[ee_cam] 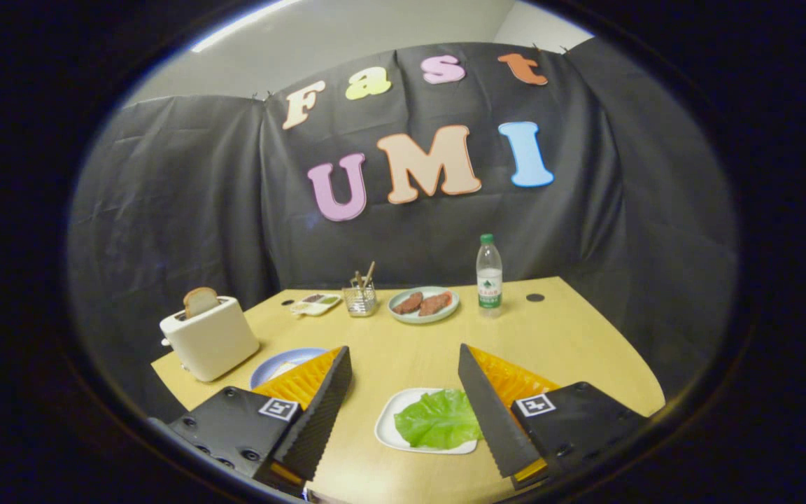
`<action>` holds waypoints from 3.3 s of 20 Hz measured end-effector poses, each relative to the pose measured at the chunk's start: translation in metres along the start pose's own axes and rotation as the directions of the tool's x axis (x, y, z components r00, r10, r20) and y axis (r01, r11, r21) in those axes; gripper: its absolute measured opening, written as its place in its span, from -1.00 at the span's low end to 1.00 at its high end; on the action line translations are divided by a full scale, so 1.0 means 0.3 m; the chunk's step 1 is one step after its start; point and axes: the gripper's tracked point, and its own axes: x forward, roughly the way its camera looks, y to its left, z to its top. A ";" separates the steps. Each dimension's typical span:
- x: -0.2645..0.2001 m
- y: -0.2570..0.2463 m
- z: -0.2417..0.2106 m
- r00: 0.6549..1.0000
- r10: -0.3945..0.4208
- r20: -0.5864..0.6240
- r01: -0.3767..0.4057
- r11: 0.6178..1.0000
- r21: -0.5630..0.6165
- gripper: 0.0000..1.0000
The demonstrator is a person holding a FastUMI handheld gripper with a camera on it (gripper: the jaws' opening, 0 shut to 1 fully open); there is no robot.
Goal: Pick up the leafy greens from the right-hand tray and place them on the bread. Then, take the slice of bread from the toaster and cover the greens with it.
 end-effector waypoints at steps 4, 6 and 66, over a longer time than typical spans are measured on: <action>0.020 -0.101 -0.102 0.991 -0.063 -0.117 0.062 0.998 -0.014 0.93; 0.034 -0.141 -0.165 0.980 -0.081 -0.182 0.077 0.997 -0.027 0.93; 0.062 0.282 -0.029 0.971 0.218 -0.102 -0.169 0.920 0.354 -0.93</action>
